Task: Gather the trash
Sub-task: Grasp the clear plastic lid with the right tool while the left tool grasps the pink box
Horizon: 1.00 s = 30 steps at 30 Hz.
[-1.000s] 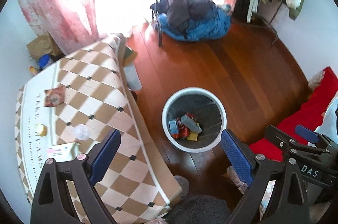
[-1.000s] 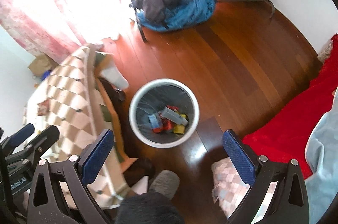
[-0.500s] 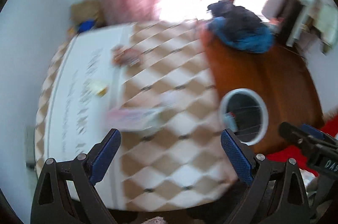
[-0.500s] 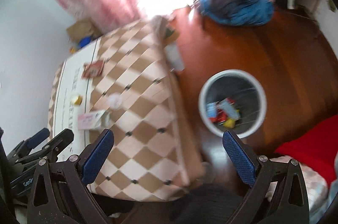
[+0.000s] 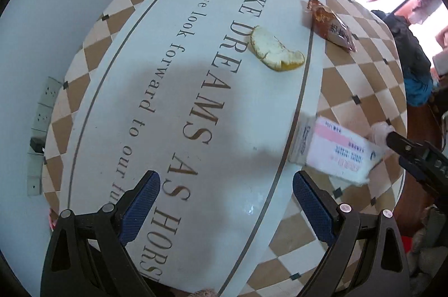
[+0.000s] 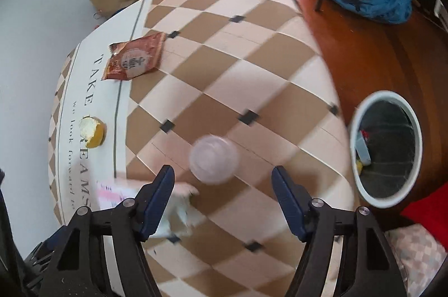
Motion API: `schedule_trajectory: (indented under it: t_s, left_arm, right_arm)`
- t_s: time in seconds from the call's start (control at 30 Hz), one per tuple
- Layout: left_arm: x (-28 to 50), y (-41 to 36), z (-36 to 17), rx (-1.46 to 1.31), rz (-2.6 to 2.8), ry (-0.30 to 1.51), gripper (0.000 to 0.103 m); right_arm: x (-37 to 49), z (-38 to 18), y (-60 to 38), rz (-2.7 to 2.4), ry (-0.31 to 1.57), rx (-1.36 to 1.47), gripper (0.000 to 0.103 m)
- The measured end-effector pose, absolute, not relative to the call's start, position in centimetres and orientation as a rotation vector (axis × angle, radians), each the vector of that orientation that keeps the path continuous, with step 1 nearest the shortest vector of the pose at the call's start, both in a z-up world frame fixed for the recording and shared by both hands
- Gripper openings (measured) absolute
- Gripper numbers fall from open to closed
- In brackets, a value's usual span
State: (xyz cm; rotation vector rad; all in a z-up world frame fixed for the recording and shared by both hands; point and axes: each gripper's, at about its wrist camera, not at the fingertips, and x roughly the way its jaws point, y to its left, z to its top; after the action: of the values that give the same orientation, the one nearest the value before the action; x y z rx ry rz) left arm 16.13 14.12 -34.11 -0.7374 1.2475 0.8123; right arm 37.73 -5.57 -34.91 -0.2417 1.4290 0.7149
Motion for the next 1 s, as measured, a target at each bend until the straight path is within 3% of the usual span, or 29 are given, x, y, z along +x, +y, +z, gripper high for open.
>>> schedule_trajectory:
  t_s: [0.07,0.13,0.4,0.7,0.73,0.8,0.83,1.0]
  left_arm:
    - [16.5,14.2,-34.1,-0.758,0.806,1.241,0.097]
    - [17.1,14.2,-34.0,-0.798,0.786,1.228,0.097]
    - [20.9,12.7,-33.4,-0.967,0.675,1.190,0.097]
    - [24.8,12.9,-37.6,-1.222,0.692,1.235,0.095]
    - [24.8,13.1,-38.0,-1.241,0.706,1.234,0.093]
    - [24.7,13.4,-38.2,-1.256,0.738,1.219,0.080]
    - [24.6,13.5,-37.9,-1.243,0.741,1.212,0.064]
    - [25.3,13.0,-36.1,-0.967,0.677,1.266,0.054]
  right_arm:
    - [37.5,-35.4,-4.4,0.739,1.416,-0.263,0.059]
    - [37.5,-36.0,-3.9,0.753,1.418,-0.273,0.042]
    - [39.1,-35.8,-8.5,0.676,1.414,-0.269,0.043]
    - [40.9,-36.0,-13.4,0.603,1.437,-0.194,0.043]
    - [40.9,-36.0,-13.5,0.605,1.438,-0.196,0.043]
    - [40.9,-35.9,-13.5,0.611,1.440,-0.203,0.043]
    - [40.7,-36.0,-13.4,0.620,1.445,-0.200,0.043]
    - [39.6,-36.2,-12.9,0.687,1.474,-0.197,0.043]
